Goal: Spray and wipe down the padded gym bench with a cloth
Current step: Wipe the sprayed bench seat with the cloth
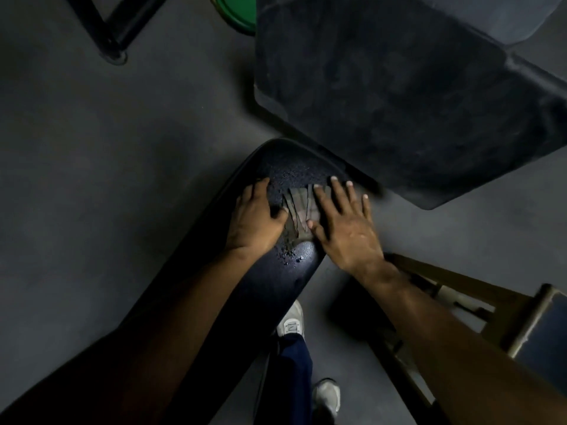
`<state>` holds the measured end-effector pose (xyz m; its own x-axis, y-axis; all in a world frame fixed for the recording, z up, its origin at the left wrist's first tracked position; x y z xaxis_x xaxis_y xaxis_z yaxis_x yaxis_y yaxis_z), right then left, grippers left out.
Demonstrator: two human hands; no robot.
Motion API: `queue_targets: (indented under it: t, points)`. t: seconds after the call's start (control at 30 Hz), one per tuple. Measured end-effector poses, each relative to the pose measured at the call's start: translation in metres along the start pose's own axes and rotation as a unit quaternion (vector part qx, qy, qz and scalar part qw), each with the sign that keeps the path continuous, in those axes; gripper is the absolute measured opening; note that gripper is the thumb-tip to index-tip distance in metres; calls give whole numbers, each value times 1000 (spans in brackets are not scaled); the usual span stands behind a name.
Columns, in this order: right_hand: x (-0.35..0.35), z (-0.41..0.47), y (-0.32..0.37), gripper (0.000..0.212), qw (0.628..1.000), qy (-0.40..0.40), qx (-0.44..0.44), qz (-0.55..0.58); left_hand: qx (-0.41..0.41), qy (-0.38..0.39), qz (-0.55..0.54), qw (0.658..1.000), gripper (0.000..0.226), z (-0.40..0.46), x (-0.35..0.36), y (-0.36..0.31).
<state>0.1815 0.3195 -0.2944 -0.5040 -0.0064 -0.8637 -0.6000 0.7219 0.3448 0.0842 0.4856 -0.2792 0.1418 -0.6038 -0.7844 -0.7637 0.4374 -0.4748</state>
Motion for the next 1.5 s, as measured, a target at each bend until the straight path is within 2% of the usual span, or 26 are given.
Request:
queue_targets:
  t: [0.13, 0.23, 0.3, 0.53, 0.73, 0.8, 0.87, 0.97, 1.13, 1.33, 1.4, 1.5]
  points:
    - [19, 18, 15, 67, 995, -45, -58, -74, 11, -26, 104, 994, 78, 13, 0, 37]
    - [33, 11, 31, 68, 987, -51, -122, -90, 2, -30, 104, 994, 76, 17, 2, 56]
    - [40, 1, 30, 68, 986, -43, -131, -93, 5, -19, 96, 995, 76, 17, 5, 59]
    - [21, 5, -15, 66, 991, -15, -92, -92, 18, -2, 112, 994, 80, 19, 4, 61]
    - [5, 63, 9, 61, 999, -25, -29, -31, 35, 24, 120, 992, 81, 22, -1, 64]
    - [8, 66, 21, 63, 997, -20, -59, -50, 33, 32, 124, 991, 82, 22, -1, 65]
    - [15, 52, 26, 64, 989, -13, -129, -74, 32, 29, 127, 991, 83, 22, -1, 65]
    - [22, 28, 11, 65, 975, -6, -195, -103, 30, 26, 131, 991, 83, 21, 0, 61]
    - [16, 24, -13, 65, 989, -25, -121, -83, 19, 18, 131, 991, 85, 21, 3, 60]
    - [4, 86, 13, 64, 999, -44, 23, 4, 23, 24, 132, 991, 84, 21, 4, 61]
    - [3, 106, 31, 65, 999, -37, 24, -4, 24, 23, 132, 991, 83, 21, 4, 61]
    - [7, 119, 59, 67, 998, -21, -38, -39, 30, 23, 133, 990, 82, 21, 3, 63]
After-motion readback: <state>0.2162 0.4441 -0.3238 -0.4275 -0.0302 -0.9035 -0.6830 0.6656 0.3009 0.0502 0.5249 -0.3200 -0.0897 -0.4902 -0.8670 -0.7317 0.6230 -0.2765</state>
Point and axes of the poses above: each hand's wrist, its own z-axis towards the middle knuckle, its own x-axis out of the palm, y = z × x, the point moved 3 cm from there along z, towards the middle knuckle, and after that the axes turned 4 degrees about -y, right-handed, at the moved point
